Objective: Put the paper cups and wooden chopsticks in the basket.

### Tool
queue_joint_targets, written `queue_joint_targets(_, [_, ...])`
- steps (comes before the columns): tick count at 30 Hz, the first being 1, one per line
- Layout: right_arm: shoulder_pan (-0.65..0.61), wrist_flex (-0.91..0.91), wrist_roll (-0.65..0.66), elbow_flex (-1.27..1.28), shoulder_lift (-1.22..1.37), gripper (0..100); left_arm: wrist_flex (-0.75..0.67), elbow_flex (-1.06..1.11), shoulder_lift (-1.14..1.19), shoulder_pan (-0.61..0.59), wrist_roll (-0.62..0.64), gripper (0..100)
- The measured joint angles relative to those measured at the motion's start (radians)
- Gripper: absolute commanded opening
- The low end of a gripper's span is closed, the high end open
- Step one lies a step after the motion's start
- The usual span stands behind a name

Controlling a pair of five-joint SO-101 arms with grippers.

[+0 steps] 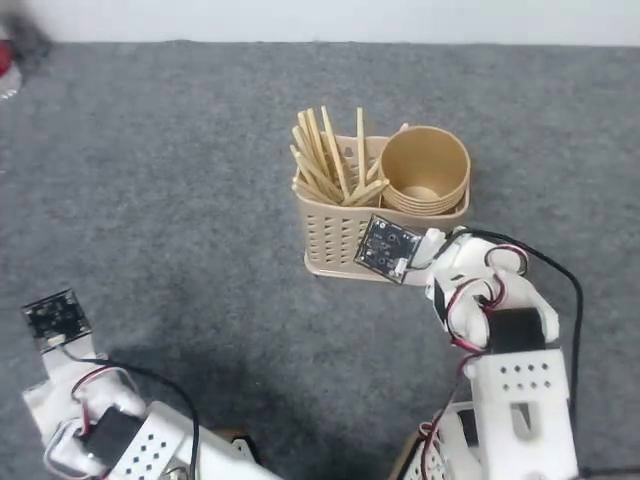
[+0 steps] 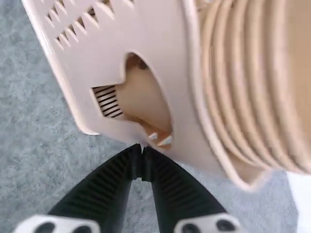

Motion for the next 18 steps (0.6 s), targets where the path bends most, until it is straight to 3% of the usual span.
queue_joint_targets(18, [0.015,-0.029,0.0,-0.006,0.103,0.7,0.0,0.0,0.0,0.0,0.0,17])
